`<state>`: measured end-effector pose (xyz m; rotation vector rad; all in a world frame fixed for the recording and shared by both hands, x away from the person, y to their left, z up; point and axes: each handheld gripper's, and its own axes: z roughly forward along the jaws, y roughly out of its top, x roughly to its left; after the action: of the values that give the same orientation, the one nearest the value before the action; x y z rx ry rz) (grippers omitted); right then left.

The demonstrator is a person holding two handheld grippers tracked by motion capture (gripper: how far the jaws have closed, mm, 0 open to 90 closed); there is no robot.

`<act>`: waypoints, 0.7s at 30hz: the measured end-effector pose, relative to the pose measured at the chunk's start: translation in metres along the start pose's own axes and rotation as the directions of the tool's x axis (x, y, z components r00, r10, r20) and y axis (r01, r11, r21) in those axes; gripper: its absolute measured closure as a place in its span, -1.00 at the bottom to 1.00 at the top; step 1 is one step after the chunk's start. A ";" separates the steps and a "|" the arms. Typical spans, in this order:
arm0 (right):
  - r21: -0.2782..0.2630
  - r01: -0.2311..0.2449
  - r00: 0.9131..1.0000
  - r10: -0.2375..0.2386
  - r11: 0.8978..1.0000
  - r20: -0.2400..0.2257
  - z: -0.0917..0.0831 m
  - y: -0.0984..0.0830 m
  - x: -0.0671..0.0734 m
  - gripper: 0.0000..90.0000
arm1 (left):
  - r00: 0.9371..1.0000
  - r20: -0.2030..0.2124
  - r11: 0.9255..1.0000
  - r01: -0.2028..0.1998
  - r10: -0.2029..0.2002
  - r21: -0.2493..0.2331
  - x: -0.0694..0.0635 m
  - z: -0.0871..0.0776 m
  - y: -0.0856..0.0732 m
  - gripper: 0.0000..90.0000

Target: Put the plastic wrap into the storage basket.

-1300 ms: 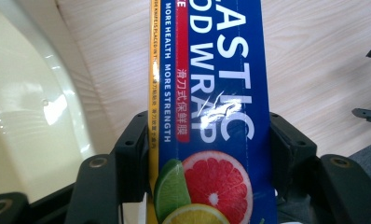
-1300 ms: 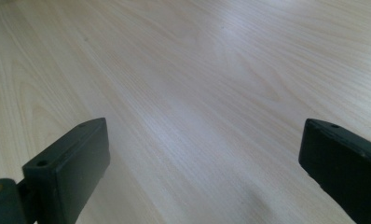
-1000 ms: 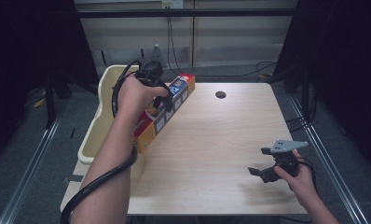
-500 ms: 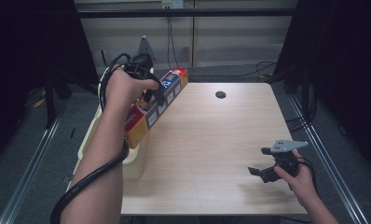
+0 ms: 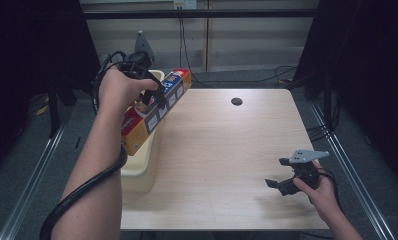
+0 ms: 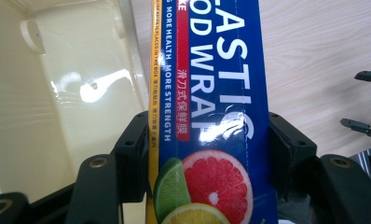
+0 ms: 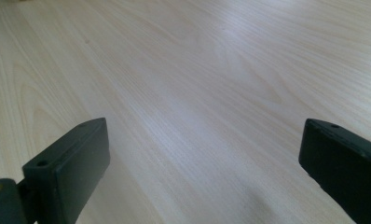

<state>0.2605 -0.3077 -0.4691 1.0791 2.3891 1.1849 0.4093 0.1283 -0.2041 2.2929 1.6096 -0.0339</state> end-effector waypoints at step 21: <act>0.002 0.022 0.999 -0.022 1.000 -0.031 0.011 0.010 0.001 -0.96 | 0.998 -0.025 0.998 0.057 -0.057 -0.023 0.023 -0.021 -0.017 -0.08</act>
<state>0.2706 -0.2973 -0.4685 1.0394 2.4202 1.1999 0.3984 0.1600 -0.1935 2.2390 1.6794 -0.0001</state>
